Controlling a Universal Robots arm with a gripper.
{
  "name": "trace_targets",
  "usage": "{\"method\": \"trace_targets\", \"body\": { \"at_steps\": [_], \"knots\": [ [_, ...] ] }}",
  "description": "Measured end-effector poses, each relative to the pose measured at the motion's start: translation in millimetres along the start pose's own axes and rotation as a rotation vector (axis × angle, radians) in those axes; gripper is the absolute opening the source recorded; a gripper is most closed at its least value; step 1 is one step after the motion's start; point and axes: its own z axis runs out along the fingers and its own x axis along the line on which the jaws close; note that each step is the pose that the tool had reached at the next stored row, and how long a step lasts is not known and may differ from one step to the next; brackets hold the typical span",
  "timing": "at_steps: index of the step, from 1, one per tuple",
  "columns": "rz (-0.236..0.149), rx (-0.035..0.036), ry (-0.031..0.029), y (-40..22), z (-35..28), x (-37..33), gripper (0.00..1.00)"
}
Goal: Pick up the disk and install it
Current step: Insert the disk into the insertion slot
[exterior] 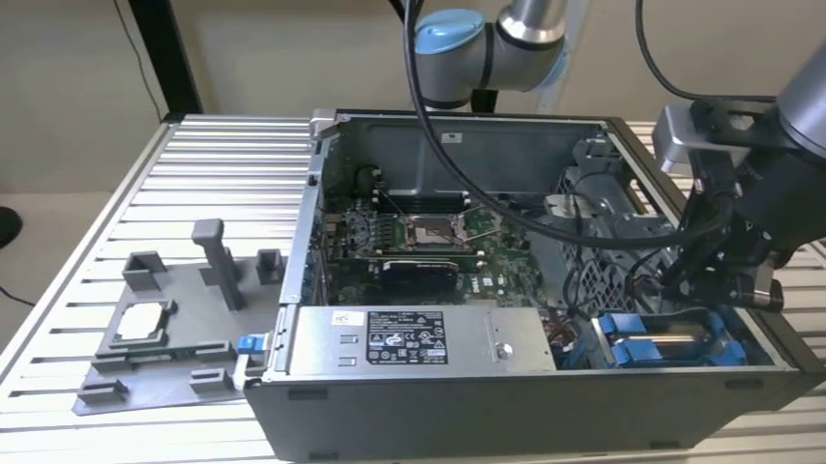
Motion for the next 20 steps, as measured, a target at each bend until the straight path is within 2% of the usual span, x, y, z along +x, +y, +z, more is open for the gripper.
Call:
{"method": "trace_targets", "body": {
  "at_steps": [1,2,9,11,12,13,20],
  "knots": [
    [-0.003,0.0016,0.0073,0.3,-0.4,-0.7,0.00],
    [-0.007,0.0041,0.0172,0.5,-0.4,-1.0,0.00],
    [-0.028,0.0284,0.1091,1.8,0.0,-4.6,0.00],
    [-0.035,0.0301,0.1279,2.0,0.2,-4.9,0.00],
    [-0.041,0.0304,0.1329,2.1,0.2,-5.1,0.00],
    [-0.043,0.0302,0.1337,2.1,0.3,-5.3,0.00],
    [-0.043,0.0302,0.1339,2.1,2.7,-7.5,0.00]
  ]
}}
